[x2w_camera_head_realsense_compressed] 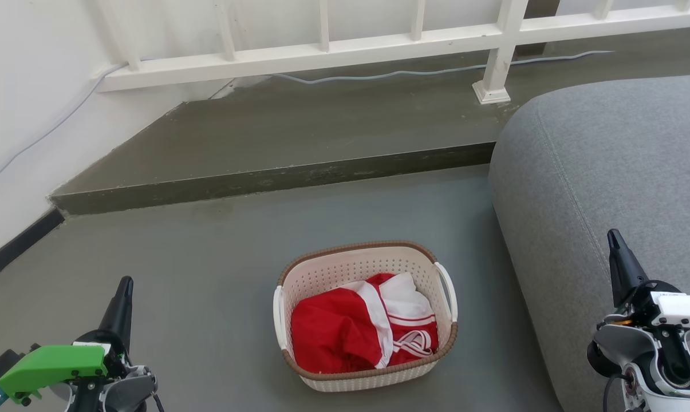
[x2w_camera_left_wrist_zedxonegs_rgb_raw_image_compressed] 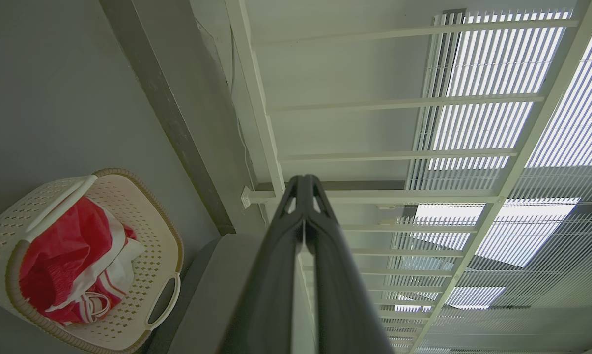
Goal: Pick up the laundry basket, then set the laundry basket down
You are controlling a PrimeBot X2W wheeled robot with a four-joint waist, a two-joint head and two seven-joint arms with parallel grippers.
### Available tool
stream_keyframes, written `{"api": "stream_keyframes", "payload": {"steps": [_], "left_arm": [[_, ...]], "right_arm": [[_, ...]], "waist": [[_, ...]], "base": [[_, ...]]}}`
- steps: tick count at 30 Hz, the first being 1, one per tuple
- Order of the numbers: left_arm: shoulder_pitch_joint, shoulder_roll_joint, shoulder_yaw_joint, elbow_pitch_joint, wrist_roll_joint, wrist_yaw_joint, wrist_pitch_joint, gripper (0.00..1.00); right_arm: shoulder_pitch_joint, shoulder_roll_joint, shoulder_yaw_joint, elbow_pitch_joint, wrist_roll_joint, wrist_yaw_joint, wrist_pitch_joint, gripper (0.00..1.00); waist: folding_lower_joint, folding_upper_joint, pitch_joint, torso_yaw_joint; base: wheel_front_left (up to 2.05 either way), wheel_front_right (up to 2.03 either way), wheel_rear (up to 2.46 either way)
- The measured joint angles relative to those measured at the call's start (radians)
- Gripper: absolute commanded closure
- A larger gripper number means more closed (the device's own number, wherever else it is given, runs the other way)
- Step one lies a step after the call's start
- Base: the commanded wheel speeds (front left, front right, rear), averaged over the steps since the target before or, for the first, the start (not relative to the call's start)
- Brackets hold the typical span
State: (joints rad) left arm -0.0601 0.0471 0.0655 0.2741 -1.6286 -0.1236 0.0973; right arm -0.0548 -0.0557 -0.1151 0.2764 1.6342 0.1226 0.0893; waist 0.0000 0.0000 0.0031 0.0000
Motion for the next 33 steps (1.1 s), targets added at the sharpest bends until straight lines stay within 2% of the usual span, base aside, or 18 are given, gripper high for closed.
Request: {"api": "stream_keyframes", "payload": {"steps": [33], "left_arm": [[0.000,0.000,0.001,0.000,0.004,0.000,0.000,1.00]], "right_arm": [[0.000,0.001,-0.001,0.000,0.000,0.000,0.001,1.00]], "waist": [[0.0000,0.0000,0.000,0.000]], "base": [[0.00,0.00,0.00]]}}
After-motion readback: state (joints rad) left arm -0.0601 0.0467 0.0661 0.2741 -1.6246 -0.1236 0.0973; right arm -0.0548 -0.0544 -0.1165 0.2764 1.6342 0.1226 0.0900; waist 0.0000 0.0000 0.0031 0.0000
